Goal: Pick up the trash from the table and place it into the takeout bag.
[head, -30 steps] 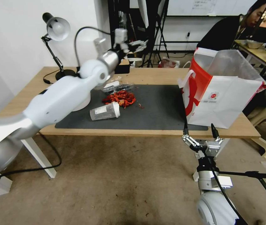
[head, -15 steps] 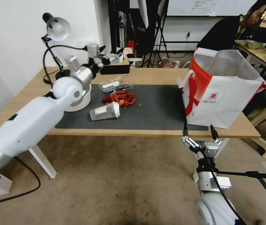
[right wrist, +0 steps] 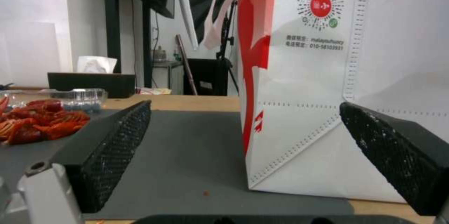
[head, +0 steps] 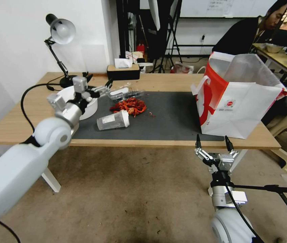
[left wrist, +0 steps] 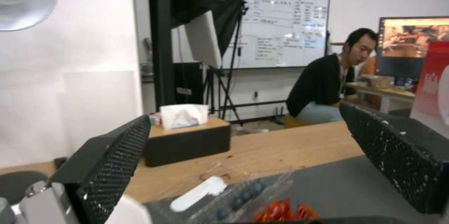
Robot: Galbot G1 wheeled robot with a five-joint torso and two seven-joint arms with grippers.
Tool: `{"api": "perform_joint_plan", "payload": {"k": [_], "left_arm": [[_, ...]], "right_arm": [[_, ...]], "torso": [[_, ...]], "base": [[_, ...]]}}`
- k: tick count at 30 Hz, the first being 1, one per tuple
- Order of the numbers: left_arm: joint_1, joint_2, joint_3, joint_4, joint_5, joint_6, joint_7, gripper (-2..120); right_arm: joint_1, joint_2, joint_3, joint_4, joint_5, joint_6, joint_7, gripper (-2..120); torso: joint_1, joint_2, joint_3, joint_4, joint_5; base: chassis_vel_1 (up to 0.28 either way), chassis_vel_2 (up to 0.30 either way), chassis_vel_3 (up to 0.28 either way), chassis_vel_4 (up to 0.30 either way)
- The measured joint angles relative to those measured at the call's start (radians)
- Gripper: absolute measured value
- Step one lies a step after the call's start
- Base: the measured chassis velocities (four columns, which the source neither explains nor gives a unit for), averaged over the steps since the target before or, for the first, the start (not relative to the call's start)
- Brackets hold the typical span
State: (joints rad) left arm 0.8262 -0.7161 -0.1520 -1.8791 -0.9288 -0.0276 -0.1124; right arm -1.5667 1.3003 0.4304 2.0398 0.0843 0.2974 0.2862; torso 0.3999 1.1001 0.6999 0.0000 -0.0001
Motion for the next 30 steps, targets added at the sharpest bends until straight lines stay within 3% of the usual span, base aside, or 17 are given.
{"api": "perform_joint_plan", "payload": {"k": [4,18,30], "left_arm": [[0.102,-0.013,-0.072,-0.035,0.038,-0.007,-0.021,100],[0.31,-0.098,-0.192,-0.068,0.137,-0.027,-0.039,100],[0.519,-0.187,-0.31,-0.082,0.207,-0.115,0.05,100]], "right_arm": [[-0.004,0.001,0.002,0.003,-0.001,0.0,0.0,100],[-0.017,0.009,0.014,0.007,-0.004,0.001,0.004,100],[-0.014,0.009,0.012,0.0,-0.004,0.004,0.005,100]], "torso": [[0.0,0.0,0.0,0.0001,0.0001],[0.0,0.0,0.0,0.0,0.0],[0.0,0.0,0.0,0.0001,0.0001]], "base": [[0.0,0.0,0.0,0.0],[0.0,0.0,0.0,0.0],[0.0,0.0,0.0,0.0]]}}
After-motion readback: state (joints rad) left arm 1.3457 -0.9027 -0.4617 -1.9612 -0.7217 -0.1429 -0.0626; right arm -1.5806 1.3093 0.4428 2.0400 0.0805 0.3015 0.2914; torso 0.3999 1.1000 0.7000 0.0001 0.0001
